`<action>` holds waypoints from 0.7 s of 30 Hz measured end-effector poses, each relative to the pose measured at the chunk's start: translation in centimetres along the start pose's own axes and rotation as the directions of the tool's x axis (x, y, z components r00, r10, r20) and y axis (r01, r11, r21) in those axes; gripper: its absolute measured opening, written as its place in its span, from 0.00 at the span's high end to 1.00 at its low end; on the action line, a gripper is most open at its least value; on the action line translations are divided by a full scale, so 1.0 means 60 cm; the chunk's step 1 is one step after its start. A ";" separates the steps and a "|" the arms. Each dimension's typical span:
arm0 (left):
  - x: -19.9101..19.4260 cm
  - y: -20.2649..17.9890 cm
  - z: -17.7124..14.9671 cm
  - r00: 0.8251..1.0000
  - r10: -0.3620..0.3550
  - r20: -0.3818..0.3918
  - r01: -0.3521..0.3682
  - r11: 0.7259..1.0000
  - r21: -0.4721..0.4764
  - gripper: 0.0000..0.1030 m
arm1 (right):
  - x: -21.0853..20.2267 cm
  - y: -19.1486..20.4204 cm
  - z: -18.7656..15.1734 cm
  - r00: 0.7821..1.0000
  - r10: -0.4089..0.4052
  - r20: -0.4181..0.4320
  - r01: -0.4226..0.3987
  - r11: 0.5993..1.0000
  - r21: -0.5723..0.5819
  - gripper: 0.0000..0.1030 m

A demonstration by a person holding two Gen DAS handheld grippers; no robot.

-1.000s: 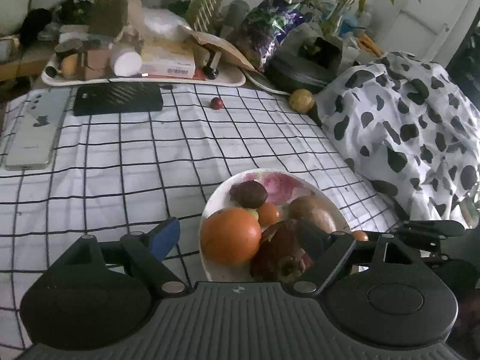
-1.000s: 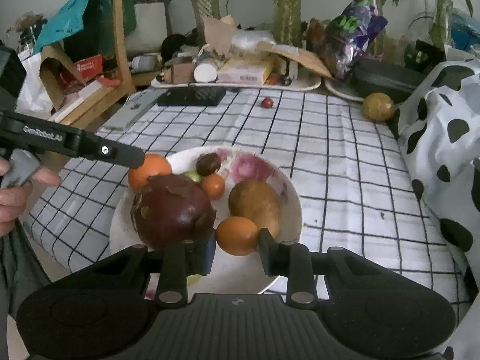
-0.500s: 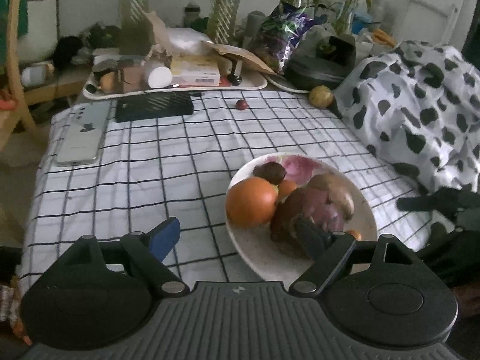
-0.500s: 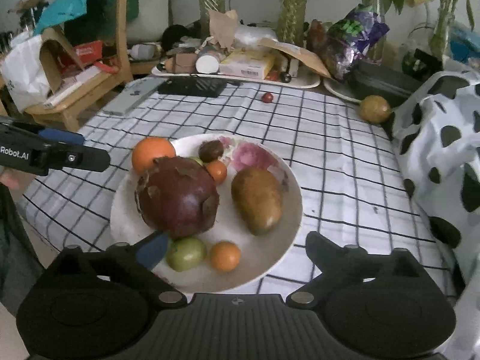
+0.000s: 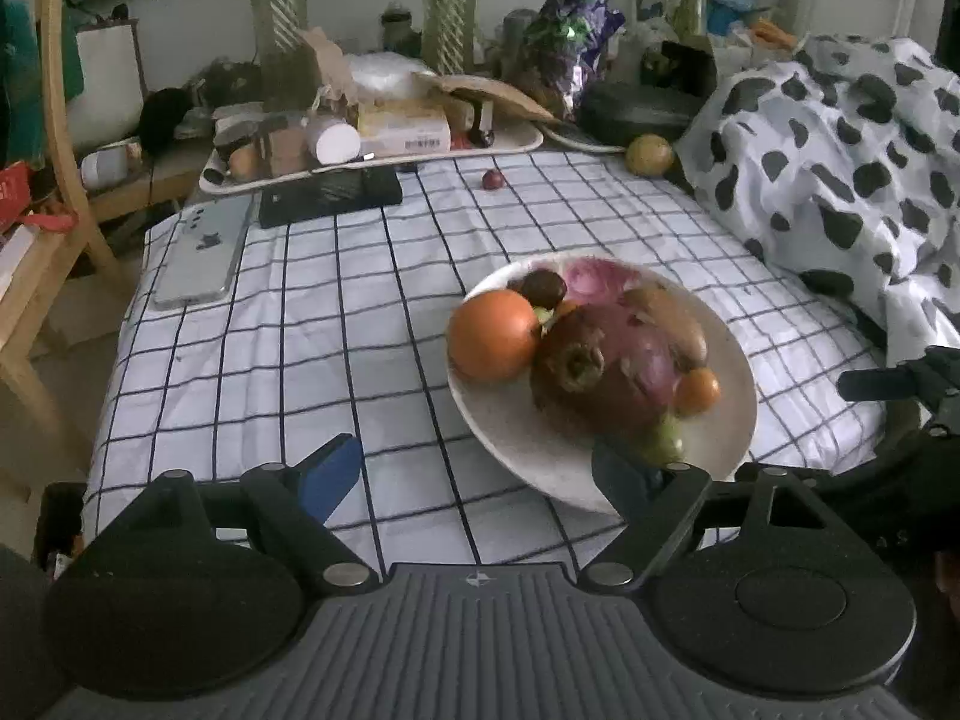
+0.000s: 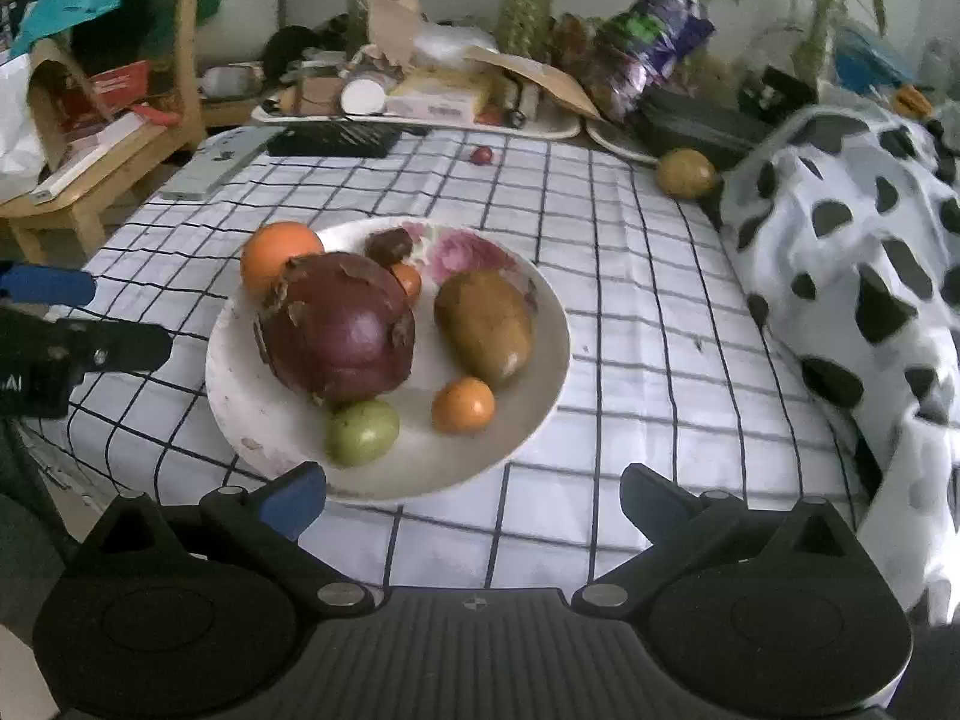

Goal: Organize fruits

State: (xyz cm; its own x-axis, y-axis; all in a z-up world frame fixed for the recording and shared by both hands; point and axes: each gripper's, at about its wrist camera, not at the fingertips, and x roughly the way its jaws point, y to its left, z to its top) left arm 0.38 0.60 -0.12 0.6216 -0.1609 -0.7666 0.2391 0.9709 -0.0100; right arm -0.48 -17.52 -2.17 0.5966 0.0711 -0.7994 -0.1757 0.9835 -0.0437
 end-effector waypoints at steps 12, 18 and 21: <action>0.016 -0.012 -0.007 0.998 -0.004 -0.058 0.006 1.000 0.029 0.00 | 0.007 -0.008 -0.008 0.997 -0.055 -0.049 0.058 0.996 0.064 0.00; 0.022 -0.014 -0.005 0.997 -0.002 -0.072 0.004 1.000 0.027 0.00 | 0.013 -0.004 -0.008 0.996 -0.063 -0.062 0.066 0.997 0.050 0.00; 0.024 -0.010 -0.003 0.997 0.003 -0.077 -0.002 1.000 0.015 0.00 | 0.016 -0.006 -0.008 0.996 -0.065 -0.066 0.069 0.996 0.054 0.00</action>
State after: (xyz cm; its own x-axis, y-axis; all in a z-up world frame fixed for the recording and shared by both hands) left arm 0.97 -0.20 -1.31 0.5627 -0.1441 -0.8140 0.2496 0.9683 0.0012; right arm -0.22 -17.90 -3.20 0.5538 -0.0041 -0.8327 -0.0923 0.9935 -0.0662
